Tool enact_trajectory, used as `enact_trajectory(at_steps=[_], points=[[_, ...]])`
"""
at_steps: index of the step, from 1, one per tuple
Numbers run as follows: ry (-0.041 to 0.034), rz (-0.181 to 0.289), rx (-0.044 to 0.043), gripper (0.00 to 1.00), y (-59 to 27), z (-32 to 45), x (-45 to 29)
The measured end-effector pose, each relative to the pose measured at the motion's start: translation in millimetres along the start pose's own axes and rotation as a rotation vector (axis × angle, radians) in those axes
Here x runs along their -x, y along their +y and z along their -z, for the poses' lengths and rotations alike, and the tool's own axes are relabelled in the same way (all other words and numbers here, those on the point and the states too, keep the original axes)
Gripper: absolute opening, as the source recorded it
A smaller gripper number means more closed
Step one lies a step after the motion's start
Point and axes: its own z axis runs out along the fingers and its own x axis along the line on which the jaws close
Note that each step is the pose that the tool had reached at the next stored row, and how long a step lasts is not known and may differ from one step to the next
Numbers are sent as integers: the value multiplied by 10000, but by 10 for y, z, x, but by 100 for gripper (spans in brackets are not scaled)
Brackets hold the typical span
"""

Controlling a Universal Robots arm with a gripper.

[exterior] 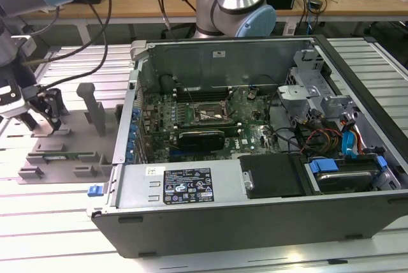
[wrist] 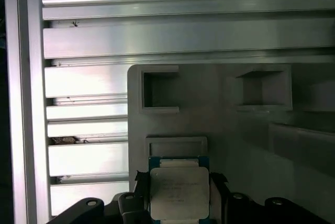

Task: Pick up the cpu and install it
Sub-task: 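Pick up the cpu and move it towards the insertion slot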

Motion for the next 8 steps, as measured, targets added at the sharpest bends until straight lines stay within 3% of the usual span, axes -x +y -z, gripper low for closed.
enact_trajectory(at_steps=[8], points=[[-1,2,-11,55,6,197,5]])
